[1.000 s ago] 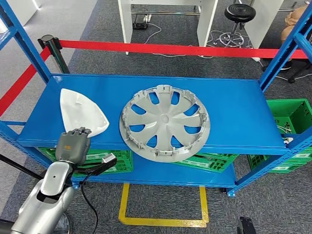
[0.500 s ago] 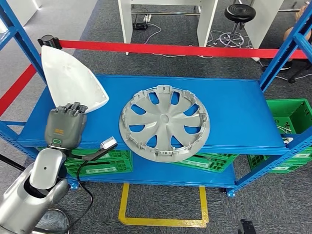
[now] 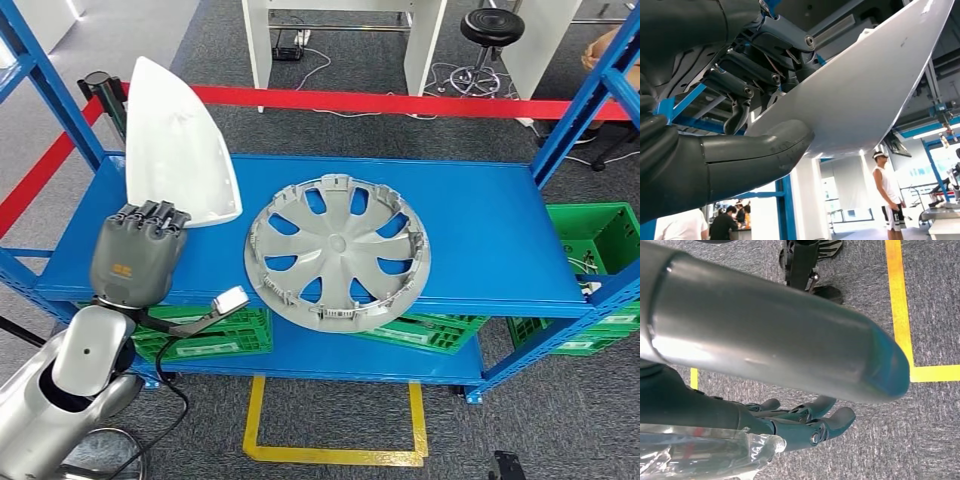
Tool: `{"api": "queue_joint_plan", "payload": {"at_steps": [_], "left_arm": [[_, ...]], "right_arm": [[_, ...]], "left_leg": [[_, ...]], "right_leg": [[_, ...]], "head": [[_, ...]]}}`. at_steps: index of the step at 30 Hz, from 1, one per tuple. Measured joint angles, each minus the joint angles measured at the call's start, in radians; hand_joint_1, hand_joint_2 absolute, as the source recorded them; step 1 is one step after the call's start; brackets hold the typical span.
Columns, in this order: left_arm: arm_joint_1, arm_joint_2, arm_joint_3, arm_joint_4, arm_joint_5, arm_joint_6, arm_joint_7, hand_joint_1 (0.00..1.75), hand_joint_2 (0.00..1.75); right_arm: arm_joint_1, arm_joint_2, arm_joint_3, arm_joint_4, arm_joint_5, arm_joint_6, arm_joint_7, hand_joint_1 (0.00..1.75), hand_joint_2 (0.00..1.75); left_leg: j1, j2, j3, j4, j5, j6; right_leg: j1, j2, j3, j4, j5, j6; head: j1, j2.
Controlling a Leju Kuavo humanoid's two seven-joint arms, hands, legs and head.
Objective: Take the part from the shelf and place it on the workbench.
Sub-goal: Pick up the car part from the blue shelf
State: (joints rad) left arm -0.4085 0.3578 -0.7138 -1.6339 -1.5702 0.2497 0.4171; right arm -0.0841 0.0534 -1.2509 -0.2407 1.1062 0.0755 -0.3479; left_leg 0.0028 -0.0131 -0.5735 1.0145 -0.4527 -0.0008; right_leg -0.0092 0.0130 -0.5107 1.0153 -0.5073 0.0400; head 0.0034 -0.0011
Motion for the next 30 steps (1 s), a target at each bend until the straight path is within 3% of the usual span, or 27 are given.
{"api": "queue_joint_plan", "payload": {"at_steps": [10, 22, 25, 28, 30], "left_arm": [[0.031, -0.013, 0.027, 0.000, 0.000, 0.004, -0.070, 1.45, 1.75], [0.050, 0.019, 0.026, 0.000, 0.000, 0.026, -0.029, 1.45, 1.75], [0.050, 0.024, 0.025, 0.000, 0.000, 0.025, -0.028, 1.45, 1.75], [0.049, 0.026, 0.025, -0.002, 0.000, 0.025, -0.028, 1.45, 1.75], [0.049, 0.026, 0.026, -0.005, 0.000, 0.025, -0.030, 1.45, 1.75]], "right_arm": [[0.003, 0.000, 0.000, -0.001, -0.009, 0.010, 0.001, 0.00, 0.00], [0.008, 0.002, 0.005, 0.005, -0.008, -0.001, -0.002, 0.00, 0.00], [0.009, 0.003, 0.005, 0.006, -0.008, -0.001, -0.003, 0.00, 0.00], [0.008, 0.004, 0.005, 0.007, -0.008, -0.001, -0.003, 0.00, 0.00], [0.007, 0.004, 0.005, 0.007, -0.008, -0.001, -0.004, 0.00, 0.00]], "left_leg": [[0.000, 0.000, 0.000, 0.000, 0.000, 0.000], [-0.006, 0.000, 0.000, 0.001, -0.002, 0.002], [-0.011, 0.000, -0.001, 0.002, -0.003, 0.007], [-0.008, 0.002, 0.003, -0.011, 0.007, 0.021], [-0.002, 0.006, 0.008, -0.024, 0.017, 0.030]], "right_leg": [[0.000, 0.000, 0.000, 0.000, 0.000, 0.000], [-0.006, 0.000, 0.000, -0.001, 0.001, 0.003], [-0.011, 0.000, 0.000, -0.004, 0.002, 0.009], [-0.012, 0.000, -0.002, -0.005, 0.001, 0.021], [-0.009, -0.002, -0.031, 0.052, -0.037, 0.023]], "head": [[0.000, 0.000], [0.000, 0.000], [0.000, 0.000], [0.000, 0.000], [0.004, 0.000]]}}
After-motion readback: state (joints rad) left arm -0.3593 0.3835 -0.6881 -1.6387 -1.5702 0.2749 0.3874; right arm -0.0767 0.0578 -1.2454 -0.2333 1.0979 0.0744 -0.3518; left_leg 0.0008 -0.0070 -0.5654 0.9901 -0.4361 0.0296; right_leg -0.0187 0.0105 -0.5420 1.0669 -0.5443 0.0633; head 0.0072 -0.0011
